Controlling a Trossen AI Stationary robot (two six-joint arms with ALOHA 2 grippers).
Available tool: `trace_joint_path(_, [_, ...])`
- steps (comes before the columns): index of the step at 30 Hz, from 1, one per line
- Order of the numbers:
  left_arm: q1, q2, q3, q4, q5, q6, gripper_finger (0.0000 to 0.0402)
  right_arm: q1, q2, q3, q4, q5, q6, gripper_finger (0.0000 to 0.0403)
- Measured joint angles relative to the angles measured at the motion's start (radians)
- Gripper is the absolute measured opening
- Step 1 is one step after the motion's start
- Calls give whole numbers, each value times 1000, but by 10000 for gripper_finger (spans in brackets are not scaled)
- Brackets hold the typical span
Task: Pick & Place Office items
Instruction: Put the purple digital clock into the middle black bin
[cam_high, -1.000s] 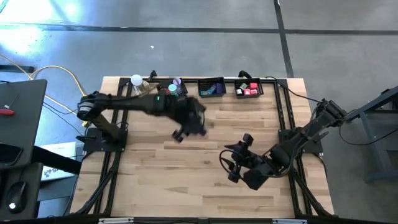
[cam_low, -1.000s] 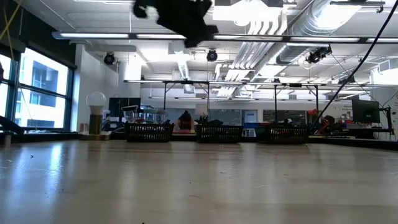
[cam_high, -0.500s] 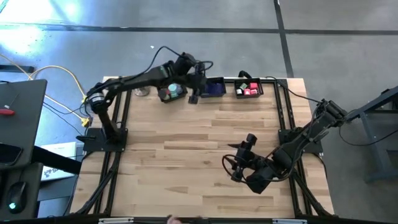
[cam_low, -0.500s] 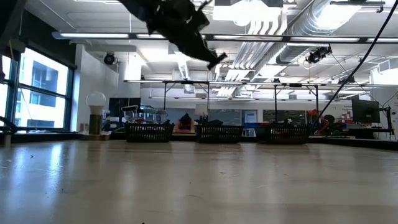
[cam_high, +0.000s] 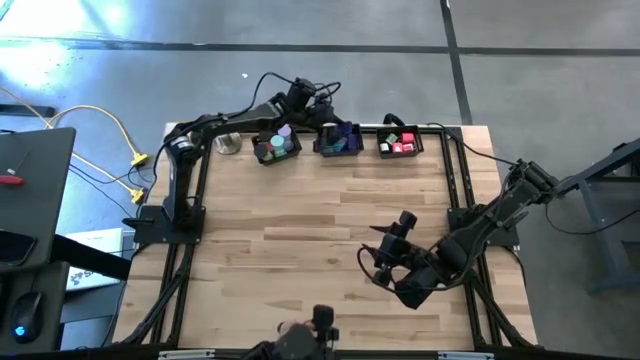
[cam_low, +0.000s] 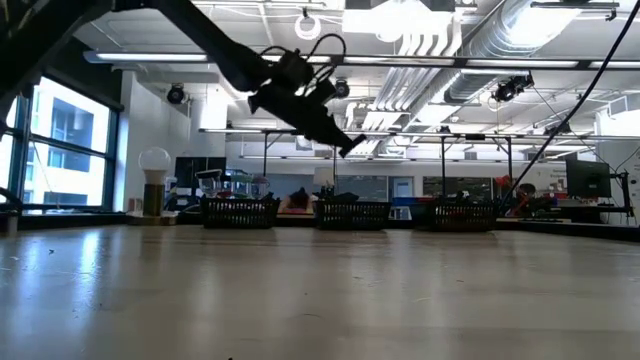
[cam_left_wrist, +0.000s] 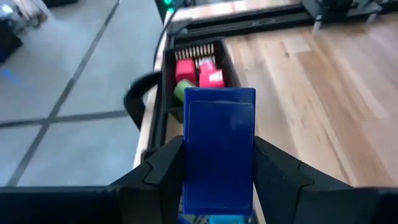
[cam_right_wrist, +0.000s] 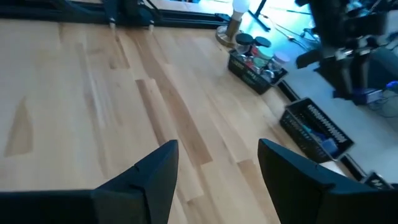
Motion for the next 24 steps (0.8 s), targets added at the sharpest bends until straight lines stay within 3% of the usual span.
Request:
trace_joint_path(9, [47, 44, 7, -7, -35, -105, 152, -19, 0, 0, -100, 35, 59, 210])
trace_joint_path(24, [42, 114, 7, -42, -92, -132, 154, -19, 0, 0, -105, 59, 97, 210])
